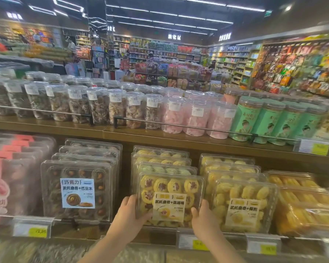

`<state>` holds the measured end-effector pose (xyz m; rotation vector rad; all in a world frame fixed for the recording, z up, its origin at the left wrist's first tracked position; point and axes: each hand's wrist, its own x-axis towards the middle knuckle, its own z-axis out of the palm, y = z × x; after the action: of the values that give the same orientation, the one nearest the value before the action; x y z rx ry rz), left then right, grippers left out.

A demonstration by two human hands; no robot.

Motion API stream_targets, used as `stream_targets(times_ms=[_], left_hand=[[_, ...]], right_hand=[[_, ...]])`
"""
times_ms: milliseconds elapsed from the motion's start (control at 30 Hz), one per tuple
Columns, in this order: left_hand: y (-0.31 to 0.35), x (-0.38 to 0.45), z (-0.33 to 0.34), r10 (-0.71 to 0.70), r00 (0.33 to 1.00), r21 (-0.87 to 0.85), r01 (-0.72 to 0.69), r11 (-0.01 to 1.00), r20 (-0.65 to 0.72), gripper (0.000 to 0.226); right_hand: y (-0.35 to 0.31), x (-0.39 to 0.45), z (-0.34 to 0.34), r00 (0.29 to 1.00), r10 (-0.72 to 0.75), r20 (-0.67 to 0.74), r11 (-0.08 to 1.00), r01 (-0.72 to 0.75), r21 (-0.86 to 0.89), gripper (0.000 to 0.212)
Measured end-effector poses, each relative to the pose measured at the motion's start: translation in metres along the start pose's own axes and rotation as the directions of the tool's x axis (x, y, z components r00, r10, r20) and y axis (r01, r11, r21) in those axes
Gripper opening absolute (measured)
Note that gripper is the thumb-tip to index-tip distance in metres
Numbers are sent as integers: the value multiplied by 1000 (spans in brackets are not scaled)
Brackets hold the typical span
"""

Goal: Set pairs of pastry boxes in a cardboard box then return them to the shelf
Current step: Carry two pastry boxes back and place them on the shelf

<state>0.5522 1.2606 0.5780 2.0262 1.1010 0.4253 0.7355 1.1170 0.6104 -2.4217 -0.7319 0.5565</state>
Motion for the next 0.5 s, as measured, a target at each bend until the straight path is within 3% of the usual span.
stream_targets(times_ms=[200,400,500], left_hand=[[3,-10,-20,2,1000,72,-3,997,14,92],[14,-39,-53,64,998,219,-62,974,-4,70],[21,-53,-76,98,995,345,-90,934,-4,58]], right_hand=[[-1,-5,-16,996,19,90,998,-13,-62,46],[-15,-32,-45,991,-24,128,991,41,-129,64],[-21,-44,-55,988,-91,124,985,107,-135,62]])
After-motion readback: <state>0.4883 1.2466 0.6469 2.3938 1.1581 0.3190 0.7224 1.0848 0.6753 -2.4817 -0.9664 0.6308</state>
